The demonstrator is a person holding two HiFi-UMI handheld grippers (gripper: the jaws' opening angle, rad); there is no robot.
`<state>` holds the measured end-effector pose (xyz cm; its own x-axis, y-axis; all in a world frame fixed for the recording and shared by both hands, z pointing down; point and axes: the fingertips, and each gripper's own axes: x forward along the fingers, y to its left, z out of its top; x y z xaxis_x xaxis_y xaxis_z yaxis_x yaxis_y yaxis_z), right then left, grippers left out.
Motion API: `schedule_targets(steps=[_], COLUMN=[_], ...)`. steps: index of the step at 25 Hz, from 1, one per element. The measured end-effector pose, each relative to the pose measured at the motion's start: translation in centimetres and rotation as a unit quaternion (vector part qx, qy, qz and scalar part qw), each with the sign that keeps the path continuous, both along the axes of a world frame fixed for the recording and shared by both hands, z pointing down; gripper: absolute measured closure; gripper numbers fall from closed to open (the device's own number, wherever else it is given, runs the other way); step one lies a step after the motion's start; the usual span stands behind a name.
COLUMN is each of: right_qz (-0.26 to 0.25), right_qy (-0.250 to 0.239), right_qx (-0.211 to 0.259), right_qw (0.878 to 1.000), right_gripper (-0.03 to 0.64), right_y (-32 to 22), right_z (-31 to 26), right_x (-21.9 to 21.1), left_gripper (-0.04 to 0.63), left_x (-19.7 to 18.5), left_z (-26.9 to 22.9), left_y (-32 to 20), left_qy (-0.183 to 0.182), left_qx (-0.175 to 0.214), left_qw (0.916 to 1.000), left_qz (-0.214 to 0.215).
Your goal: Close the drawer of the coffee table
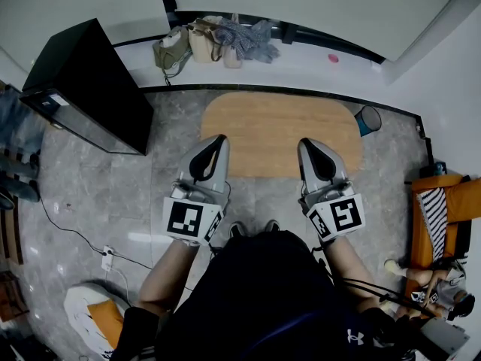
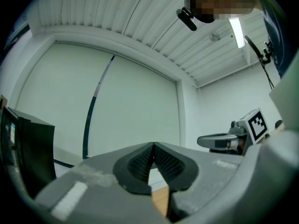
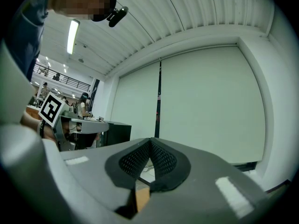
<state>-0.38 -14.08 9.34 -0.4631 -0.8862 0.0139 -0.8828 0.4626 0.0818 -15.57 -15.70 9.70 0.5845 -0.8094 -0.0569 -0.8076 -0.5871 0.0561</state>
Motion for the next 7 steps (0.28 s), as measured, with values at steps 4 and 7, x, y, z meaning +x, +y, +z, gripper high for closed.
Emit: schedule_targets(steps=[4,7], right_qz=[-0.002,-0.003], right_qy=[-0.001,0.0], right_qx=[0.0,-0.001], right_qw=[1.0,1.0], right_gripper=[0.615,0.615], right_y=[0.0,-0.02], right_z=[-0.07,-0.05], right_x=[-0.12,-0.18], left_gripper=[0.594,0.594], left_x=[-0.14,-0.23], left_z=[-0.11,-0.09], left_y=[-0.01,-0.09], left_qy=[0.001,0.001], left_qx=[0.0,-0.001], left_qw=[1.0,1.0], left_qz=[-0.002,-0.004])
